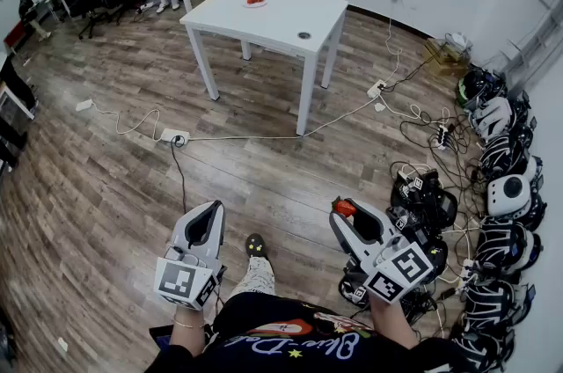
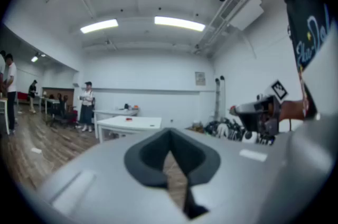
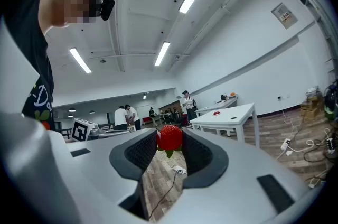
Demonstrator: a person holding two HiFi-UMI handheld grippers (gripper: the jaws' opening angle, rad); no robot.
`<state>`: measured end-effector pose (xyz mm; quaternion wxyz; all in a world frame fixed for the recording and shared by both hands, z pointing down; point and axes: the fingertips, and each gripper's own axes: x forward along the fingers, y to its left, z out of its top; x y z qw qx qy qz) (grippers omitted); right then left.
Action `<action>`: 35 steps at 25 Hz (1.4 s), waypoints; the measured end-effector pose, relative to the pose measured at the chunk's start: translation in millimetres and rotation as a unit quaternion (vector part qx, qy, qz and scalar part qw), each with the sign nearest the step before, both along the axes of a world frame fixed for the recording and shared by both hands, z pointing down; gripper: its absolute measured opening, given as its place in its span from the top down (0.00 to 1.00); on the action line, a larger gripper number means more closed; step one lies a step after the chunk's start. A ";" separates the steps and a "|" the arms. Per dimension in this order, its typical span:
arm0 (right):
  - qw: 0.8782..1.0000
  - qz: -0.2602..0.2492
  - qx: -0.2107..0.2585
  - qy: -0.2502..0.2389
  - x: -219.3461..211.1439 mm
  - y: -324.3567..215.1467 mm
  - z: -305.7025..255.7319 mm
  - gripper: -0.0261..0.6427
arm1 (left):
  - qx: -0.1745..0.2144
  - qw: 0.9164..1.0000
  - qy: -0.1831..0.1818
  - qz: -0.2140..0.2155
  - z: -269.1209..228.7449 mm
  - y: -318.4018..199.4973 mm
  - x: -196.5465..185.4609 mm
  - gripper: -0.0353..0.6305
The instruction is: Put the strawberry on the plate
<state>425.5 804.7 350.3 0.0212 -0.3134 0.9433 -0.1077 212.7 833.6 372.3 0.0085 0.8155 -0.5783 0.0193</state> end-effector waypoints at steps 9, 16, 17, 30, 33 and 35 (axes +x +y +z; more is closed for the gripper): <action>1.000 -0.009 0.027 -0.006 -151.3 -159.8 -19.3 0.73 | 0.001 0.999 -0.022 0.038 -6.3 -149.8 -113.3 0.96; 0.999 -0.012 -0.014 -0.027 -194.3 -269.9 -8.2 0.73 | 0.007 1.000 -0.005 -0.004 -8.9 -268.0 -183.7 0.96; 0.999 -0.013 -0.016 -0.028 -198.4 -289.5 -5.3 0.73 | 0.008 1.000 0.006 -0.008 -8.1 -286.3 -190.1 0.96; 0.997 -0.046 -0.005 -0.066 -262.6 -611.6 -12.9 0.73 | 0.026 0.999 0.013 -0.026 -19.7 -580.8 -231.6 0.96; 0.997 -0.060 -0.008 -0.056 -279.0 -665.8 -8.7 0.73 | 0.013 1.000 0.003 -0.021 -16.9 -630.0 -228.7 0.96; 0.997 -0.068 -0.009 -0.045 -292.6 -699.1 -5.1 0.73 | 0.007 1.000 -0.001 -0.015 -12.3 -660.4 -230.8 0.96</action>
